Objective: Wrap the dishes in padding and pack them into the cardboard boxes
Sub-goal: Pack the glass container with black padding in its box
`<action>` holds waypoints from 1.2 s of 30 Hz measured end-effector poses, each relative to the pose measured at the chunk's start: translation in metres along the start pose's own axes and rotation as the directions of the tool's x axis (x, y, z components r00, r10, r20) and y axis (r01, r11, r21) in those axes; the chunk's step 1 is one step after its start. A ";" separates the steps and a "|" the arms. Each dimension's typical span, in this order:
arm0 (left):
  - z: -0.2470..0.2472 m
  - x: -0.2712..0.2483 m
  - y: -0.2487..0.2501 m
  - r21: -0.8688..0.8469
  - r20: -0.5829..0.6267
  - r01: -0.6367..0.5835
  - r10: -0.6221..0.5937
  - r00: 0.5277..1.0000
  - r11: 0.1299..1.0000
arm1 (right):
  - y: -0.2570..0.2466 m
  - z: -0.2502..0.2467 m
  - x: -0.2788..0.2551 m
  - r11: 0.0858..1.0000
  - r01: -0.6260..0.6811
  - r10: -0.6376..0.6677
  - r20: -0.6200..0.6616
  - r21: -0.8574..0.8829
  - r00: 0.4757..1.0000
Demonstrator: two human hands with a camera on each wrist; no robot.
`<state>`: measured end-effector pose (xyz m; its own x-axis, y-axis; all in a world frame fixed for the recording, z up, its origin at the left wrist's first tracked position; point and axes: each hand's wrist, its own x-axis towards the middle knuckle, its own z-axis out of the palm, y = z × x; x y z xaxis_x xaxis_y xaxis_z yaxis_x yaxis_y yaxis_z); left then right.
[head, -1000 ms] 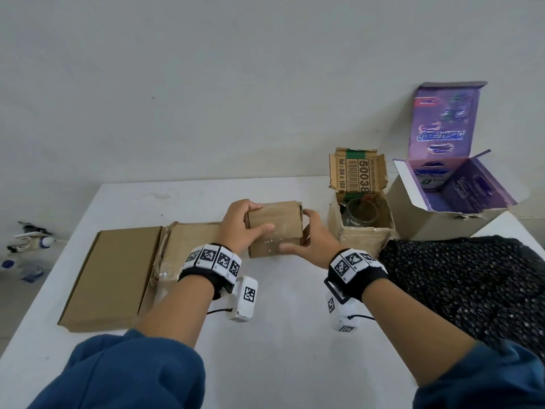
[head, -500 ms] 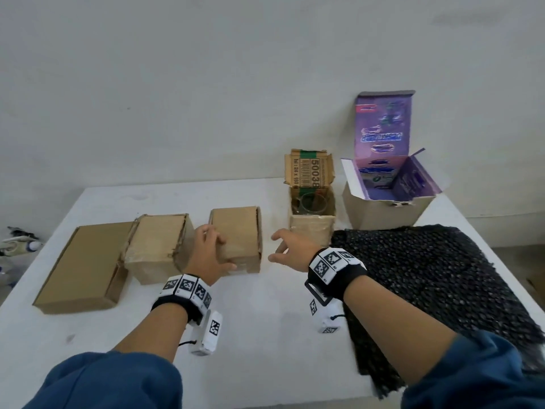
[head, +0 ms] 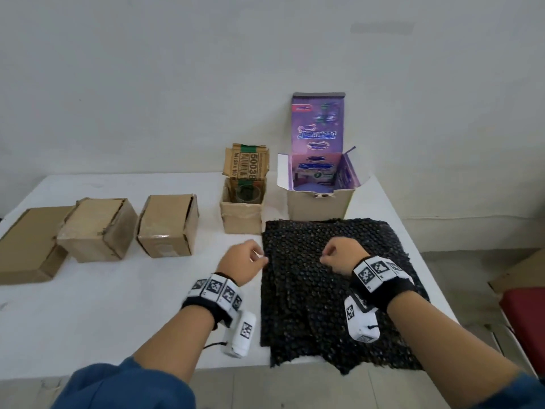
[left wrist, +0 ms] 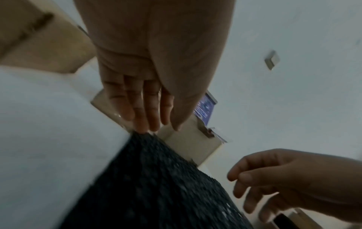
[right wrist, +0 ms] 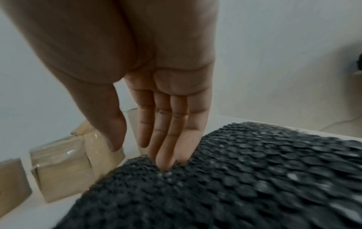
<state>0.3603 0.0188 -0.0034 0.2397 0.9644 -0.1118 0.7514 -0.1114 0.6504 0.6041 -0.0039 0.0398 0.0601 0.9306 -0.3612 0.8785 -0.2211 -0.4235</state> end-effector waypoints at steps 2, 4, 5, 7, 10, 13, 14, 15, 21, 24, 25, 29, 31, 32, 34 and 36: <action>0.029 -0.004 0.020 -0.012 0.089 0.062 -0.061 0.994 0.998 | 0.022 0.006 -0.007 0.998 -0.047 0.049 0.053 -0.045 0.997; 0.051 -0.007 0.034 0.023 0.127 0.108 -0.110 0.986 0.994 | 0.038 0.018 -0.011 0.996 -0.069 0.072 0.071 -0.051 0.995; 0.061 -0.007 0.039 0.040 0.125 0.125 -0.129 0.984 0.991 | 0.045 0.025 -0.014 0.997 -0.072 0.074 0.064 -0.041 0.995; 0.077 -0.007 0.046 0.050 0.109 0.169 -0.174 0.979 0.984 | 0.053 0.038 -0.017 0.997 -0.074 0.074 0.033 -0.008 0.997; 0.092 -0.006 0.050 0.069 0.099 0.255 -0.261 0.960 0.965 | 0.060 0.055 -0.018 0.998 -0.058 0.058 -0.017 0.005 0.998; 0.099 -0.008 0.054 0.047 0.060 0.328 -0.330 0.942 0.943 | 0.064 0.062 -0.021 0.999 -0.025 0.029 -0.070 0.048 0.997; 0.100 -0.008 0.055 0.045 0.049 0.338 -0.340 0.939 0.940 | 0.065 0.063 -0.023 0.998 -0.014 0.019 -0.073 0.069 0.997; 0.100 -0.009 0.056 0.049 0.045 0.342 -0.344 0.938 0.939 | 0.067 0.064 -0.025 0.996 -0.001 0.007 -0.073 0.084 0.997; 0.110 -0.008 0.056 -0.041 0.043 0.383 -0.382 0.923 0.923 | 0.068 0.078 -0.038 0.989 0.110 -0.118 -0.083 -0.101 0.990; 0.109 -0.005 0.056 -0.057 0.044 0.370 -0.368 0.929 0.927 | 0.072 0.078 -0.034 0.989 0.134 -0.140 -0.126 -0.055 0.982; 0.107 -0.005 0.056 -0.054 0.026 0.359 -0.358 0.933 0.932 | 0.074 0.075 -0.032 0.991 0.133 -0.133 -0.150 -0.010 0.980; 0.101 -0.004 0.063 -0.188 -0.222 0.238 -0.277 0.935 0.953 | 0.075 0.050 -0.032 0.949 0.079 -0.001 -0.247 0.304 0.969; 0.099 -0.002 0.073 -0.264 -0.278 0.110 -0.185 0.943 0.958 | 0.077 0.038 -0.030 0.838 0.095 0.050 -0.249 0.538 0.967; 0.098 0.000 0.078 -0.311 -0.216 0.082 -0.155 0.964 0.947 | 0.078 0.034 -0.029 0.770 0.112 0.051 -0.236 0.628 0.970; 0.097 0.002 0.094 -0.442 0.055 0.145 -0.135 0.989 0.885 | 0.079 0.028 -0.027 0.643 0.136 0.033 -0.204 0.754 0.978; 0.095 0.002 0.109 -0.617 0.338 0.315 -0.119 0.934 0.721 | 0.074 0.023 -0.024 0.528 0.135 0.014 -0.167 0.839 0.986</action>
<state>0.5012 -0.0143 -0.0035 0.3422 0.8326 -0.4355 0.2376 0.3717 0.8974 0.6569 -0.0497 -0.0024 0.1507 0.9630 -0.2233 0.0741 -0.2362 -0.9689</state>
